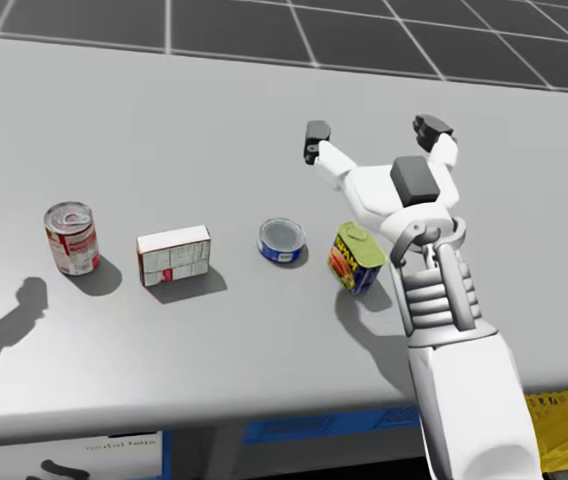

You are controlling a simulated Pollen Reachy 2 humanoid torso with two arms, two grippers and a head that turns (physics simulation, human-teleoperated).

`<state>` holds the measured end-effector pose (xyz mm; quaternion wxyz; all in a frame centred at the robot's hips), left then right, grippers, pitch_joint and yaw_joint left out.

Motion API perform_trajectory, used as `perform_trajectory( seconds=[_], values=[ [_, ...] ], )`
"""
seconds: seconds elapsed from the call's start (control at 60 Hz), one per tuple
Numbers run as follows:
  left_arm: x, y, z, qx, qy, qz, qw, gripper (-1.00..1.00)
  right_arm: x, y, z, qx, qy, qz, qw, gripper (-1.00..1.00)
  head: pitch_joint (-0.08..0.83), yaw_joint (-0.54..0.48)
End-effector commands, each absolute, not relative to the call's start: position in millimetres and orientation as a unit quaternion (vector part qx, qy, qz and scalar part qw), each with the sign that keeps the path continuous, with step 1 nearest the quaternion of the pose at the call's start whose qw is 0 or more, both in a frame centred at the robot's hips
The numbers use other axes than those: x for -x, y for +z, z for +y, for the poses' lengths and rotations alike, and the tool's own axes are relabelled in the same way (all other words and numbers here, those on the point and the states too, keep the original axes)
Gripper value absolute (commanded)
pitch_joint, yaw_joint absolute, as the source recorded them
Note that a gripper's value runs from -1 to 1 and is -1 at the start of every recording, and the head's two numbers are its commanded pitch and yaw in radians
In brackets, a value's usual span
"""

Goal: Lift the tuna fish can off the table.

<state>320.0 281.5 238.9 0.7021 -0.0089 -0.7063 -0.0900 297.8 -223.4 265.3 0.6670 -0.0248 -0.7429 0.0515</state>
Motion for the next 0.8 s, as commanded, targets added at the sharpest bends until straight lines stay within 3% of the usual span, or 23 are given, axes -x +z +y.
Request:
perform_trajectory(
  seconds=[0.017, 0.233, 0.467, 0.7, 0.8],
  values=[
    [-319.7, 239.1, 280.9, 0.01, -0.088, -0.706, 0.703, -1.0, -290.7, 266.9, -218.3, 0.004, 0.058, -0.737, 0.674, -1.0, 0.672, -0.25],
    [-319.5, 238.7, 280.5, 0.011, -0.086, -0.705, 0.704, -1.0, -246.1, 277.8, -198.1, -0.029, 0.08, -0.711, 0.698, -1.0, 0.668, -0.24],
    [-320.1, 237.5, 280.5, 0.01, -0.087, -0.704, 0.705, -1.0, -204.8, 249.8, -179.5, -0.071, 0.086, -0.667, 0.737, -1.0, 0.673, -0.23],
    [-320.8, 236.0, 279.7, 0.009, -0.089, -0.703, 0.706, -1.0, -203.0, 203.2, -170.8, -0.096, 0.069, -0.648, 0.752, -1.0, 0.68, -0.23],
    [-321.0, 235.7, 279.5, 0.008, -0.09, -0.703, 0.706, -1.0, -208.6, 182.4, -169.3, -0.112, 0.064, -0.621, 0.773, -1.0, 0.685, -0.23]
  ],
)
